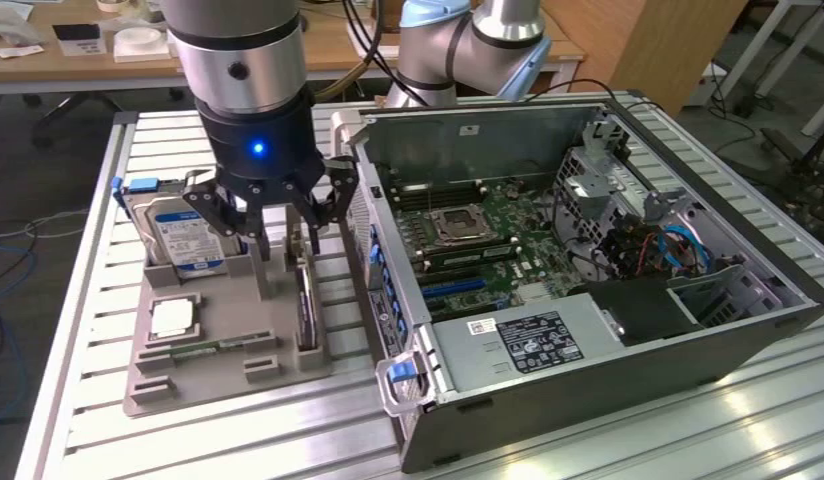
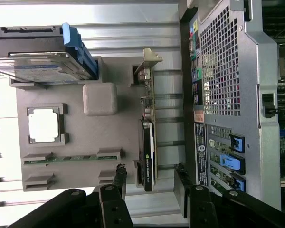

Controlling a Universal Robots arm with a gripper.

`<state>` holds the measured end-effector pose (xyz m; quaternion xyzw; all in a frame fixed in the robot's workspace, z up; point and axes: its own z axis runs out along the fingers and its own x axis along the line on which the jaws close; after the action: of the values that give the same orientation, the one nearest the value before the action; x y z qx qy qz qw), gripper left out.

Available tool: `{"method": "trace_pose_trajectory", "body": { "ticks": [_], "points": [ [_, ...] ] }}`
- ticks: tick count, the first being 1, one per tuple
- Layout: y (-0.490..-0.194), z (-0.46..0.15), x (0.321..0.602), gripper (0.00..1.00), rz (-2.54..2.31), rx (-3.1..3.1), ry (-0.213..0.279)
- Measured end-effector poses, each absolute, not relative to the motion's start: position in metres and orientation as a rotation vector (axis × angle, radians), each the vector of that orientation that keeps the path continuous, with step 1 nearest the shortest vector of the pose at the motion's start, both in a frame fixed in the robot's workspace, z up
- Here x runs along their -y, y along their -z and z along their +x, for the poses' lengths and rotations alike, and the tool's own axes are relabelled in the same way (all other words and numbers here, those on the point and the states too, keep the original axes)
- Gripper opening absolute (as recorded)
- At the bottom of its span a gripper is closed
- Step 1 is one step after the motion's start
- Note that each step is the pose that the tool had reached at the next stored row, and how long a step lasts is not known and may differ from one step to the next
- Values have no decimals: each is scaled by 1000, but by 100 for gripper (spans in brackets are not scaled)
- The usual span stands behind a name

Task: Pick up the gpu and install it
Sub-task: 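Pick up the gpu and move the gpu toward the slot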

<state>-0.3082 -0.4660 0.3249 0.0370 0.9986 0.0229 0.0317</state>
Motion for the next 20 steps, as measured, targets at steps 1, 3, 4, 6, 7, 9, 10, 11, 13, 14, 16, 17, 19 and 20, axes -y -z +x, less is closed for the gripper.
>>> {"method": "trace_pose_trajectory", "body": {
  "ticks": [1,3,4,6,7,9,10,11,13,14,16,17,19,20],
  "points": [
    [-325,-308,466,53,114,-3075,-71],
    [-325,-307,466,53,114,-3080,-71],
    [-325,-306,466,53,115,-3085,-71],
    [-325,-304,466,53,115,-3096,-70],
    [-325,-304,466,53,116,-3102,-70],
    [-325,-303,466,53,117,-3115,-69],
    [-324,-303,466,53,117,-3118,-69],
    [-323,-303,466,53,117,-3118,-69],
    [-322,-301,466,53,117,-3118,-69],
    [-321,-299,466,53,117,-3118,-69],
    [-321,-297,466,53,117,-3118,-69],
    [-320,-296,466,53,117,-3118,-69],
    [-318,-296,466,53,117,-3118,-69],
    [-316,-296,466,53,117,-3118,-69]
  ]
}}
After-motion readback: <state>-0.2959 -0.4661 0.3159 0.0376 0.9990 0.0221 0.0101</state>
